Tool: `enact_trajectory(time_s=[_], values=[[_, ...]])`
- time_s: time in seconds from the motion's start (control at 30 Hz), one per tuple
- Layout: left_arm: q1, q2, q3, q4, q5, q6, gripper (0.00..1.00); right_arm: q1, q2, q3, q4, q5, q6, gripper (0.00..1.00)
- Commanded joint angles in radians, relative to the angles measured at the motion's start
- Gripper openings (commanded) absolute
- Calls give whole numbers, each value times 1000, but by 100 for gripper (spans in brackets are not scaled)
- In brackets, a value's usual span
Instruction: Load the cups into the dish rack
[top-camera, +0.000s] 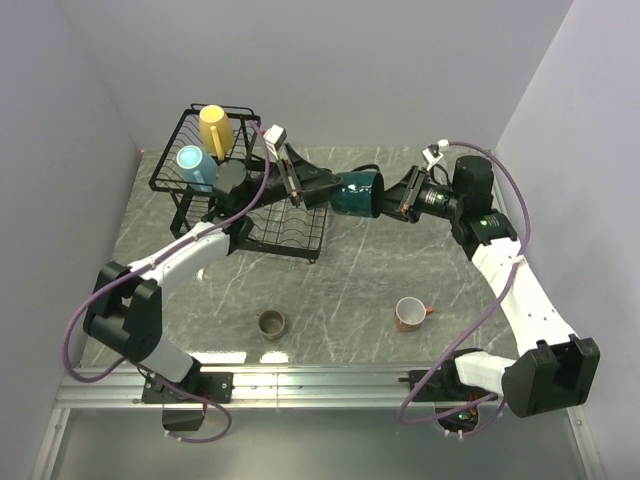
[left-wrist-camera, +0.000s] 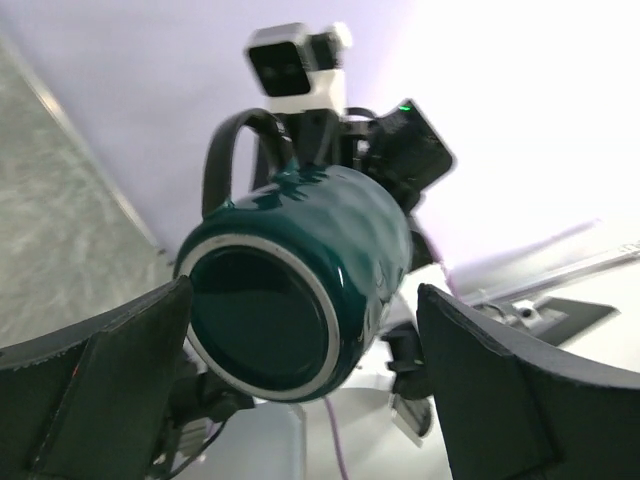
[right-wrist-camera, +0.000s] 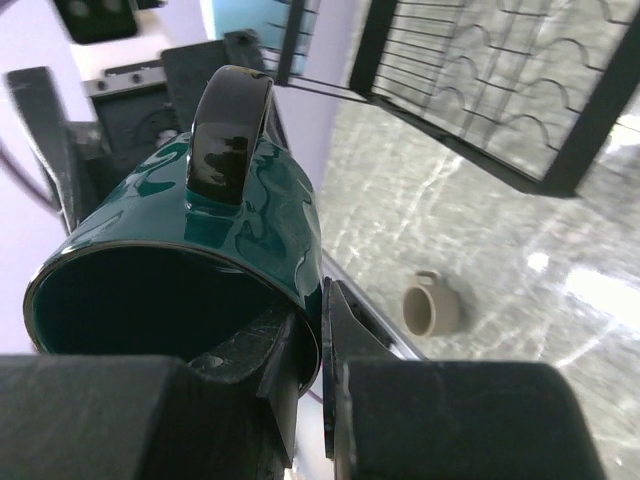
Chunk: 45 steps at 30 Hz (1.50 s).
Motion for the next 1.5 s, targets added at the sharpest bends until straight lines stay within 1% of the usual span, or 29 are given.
enact_trajectory(time_s=[0.0, 0.03, 0.07, 0.13, 0.17, 0.23, 0.3, 0.33, 0.37, 0.43, 0.47, 0.5, 0.57, 0.67, 0.7, 0.8, 0.87, 0.9, 1.0, 1.03, 1.07, 1.1, 1.17, 1.27, 1.33, 1.47], values=[[-1, 47, -35, 370, 75, -184, 99, -7, -41, 5, 207, -89, 97, 0], [0, 65, -35, 433, 86, -227, 99, -8, -40, 5, 221, -98, 115, 0], [0, 102, -35, 493, 101, -313, 99, -8, -33, 3, 233, -104, 124, 0], [0, 137, -27, 649, 126, -388, 99, -11, -29, 5, 252, -109, 147, 0], [0, 172, -21, 694, 133, -449, 99, -11, -21, 8, 279, -115, 155, 0], [-4, 196, -6, 757, 144, -488, 99, -11, -17, 21, 295, -118, 166, 0], [-6, 211, 11, 748, 164, -494, 99, -11, -7, 35, 312, -127, 175, 0], [-6, 210, 19, 715, 172, -478, 99, -11, -4, 40, 316, -130, 186, 0], [-6, 199, 31, 604, 181, -409, 99, -11, -1, 43, 321, -132, 190, 0], [-7, 179, 46, 448, 189, -311, 99, -11, -3, 54, 326, -132, 198, 0], [-6, 164, 68, 314, 189, -222, 99, -13, -6, 57, 324, -134, 197, 0], [-6, 157, 77, 256, 189, -185, 99, -11, -9, 61, 318, -132, 197, 0], [-6, 150, 101, 151, 178, -96, 99, -11, -18, 60, 313, -132, 194, 0], [-3, 148, 117, 41, 150, -37, 99, -11, -36, 49, 309, -130, 192, 0], [0, 148, 124, -38, 140, -11, 99, -11, -41, 48, 297, -129, 189, 0], [9, 133, 164, -204, 97, 104, 99, -11, -59, 54, 257, -123, 148, 0], [17, 131, 186, -226, 98, 127, 100, -13, -72, 49, 232, -118, 138, 0], [20, 131, 183, -188, 103, 116, 99, -13, -78, 46, 231, -117, 138, 0], [20, 144, 160, -62, 145, 14, 99, -13, -84, 21, 247, -115, 160, 0], [19, 157, 155, 67, 162, -69, 99, -14, -86, 18, 275, -114, 167, 0], [17, 165, 145, 120, 179, -109, 99, -13, -87, 15, 287, -109, 174, 0], [16, 179, 141, 173, 204, -181, 99, -14, -84, 17, 304, -106, 186, 0], [13, 190, 132, 289, 224, -240, 99, -16, -81, 24, 322, -101, 197, 0], [8, 208, 125, 390, 253, -329, 100, -16, -63, 49, 355, -101, 213, 0], [3, 213, 125, 409, 270, -356, 100, -17, -50, 64, 362, -106, 215, 0], [-7, 205, 137, 409, 282, -353, 98, -14, -49, 63, 364, -106, 210, 0]])
